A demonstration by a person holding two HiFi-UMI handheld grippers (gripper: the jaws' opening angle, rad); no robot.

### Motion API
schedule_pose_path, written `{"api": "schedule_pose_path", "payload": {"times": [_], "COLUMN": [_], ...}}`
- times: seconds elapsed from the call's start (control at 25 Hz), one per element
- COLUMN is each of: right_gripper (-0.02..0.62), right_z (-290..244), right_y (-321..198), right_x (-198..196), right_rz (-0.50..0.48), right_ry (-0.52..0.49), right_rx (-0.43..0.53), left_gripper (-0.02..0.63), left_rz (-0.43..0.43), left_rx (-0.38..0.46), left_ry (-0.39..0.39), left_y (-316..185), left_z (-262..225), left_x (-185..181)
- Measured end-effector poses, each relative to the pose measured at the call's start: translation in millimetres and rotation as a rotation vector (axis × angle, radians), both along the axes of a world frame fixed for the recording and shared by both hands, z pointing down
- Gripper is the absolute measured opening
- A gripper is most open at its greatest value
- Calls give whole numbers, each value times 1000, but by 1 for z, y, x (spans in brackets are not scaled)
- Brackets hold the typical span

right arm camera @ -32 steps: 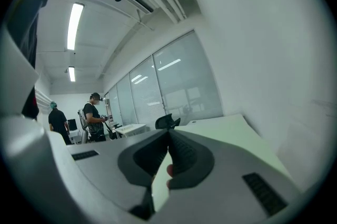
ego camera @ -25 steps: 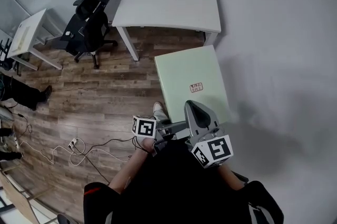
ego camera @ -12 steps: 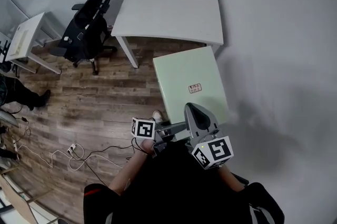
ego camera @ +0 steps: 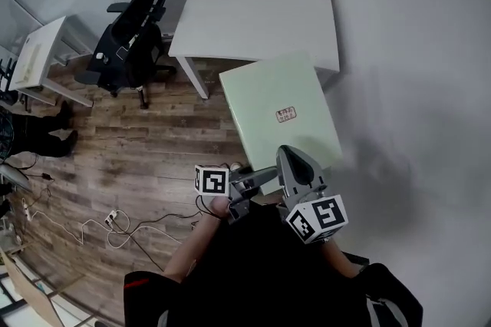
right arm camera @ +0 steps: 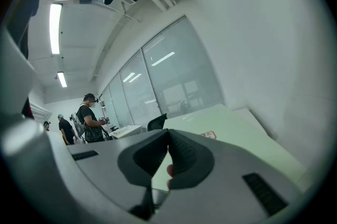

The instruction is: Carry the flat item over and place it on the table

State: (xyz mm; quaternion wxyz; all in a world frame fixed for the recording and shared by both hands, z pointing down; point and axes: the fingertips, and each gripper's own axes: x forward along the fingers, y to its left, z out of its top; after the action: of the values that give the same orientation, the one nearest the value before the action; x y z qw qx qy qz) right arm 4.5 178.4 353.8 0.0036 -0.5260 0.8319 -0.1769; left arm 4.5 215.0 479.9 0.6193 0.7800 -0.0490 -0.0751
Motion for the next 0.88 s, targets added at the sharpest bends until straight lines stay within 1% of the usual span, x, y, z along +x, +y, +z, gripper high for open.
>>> {"api": "schedule_pose_path", "payload": {"times": [0.08, 0.2, 0.28, 0.4, 0.52, 0.68, 0.88], "right_gripper": [2, 2, 2, 2, 2, 2, 2], "right_z": [2, -2, -3, -2, 4, 3, 1], "right_y": [-10, -28, -41, -59, -74, -76, -77], "right_x": [-3, -6, -9, -14, -24, -32, -30], "right_rz": [9, 41, 61, 85, 104, 112, 143], "right_ry": [6, 16, 27, 38, 41, 55, 61], "right_rx": [-1, 6, 12, 22, 31, 58, 75], "left_gripper": [279, 280, 281, 281, 281, 281, 281], "left_rz": [0, 25, 43, 71, 109, 139, 171], "left_rx": [-12, -5, -19, -49, -24, -10, 0], "left_ry": [-14, 11, 16, -7, -14, -34, -28], "left_y": [-13, -33, -46, -62, -78, -83, -86], "left_z": [4, 1, 4, 15, 20, 26, 24], "left_x": [-8, -15, -21, -29, -38, -45, -47]}}
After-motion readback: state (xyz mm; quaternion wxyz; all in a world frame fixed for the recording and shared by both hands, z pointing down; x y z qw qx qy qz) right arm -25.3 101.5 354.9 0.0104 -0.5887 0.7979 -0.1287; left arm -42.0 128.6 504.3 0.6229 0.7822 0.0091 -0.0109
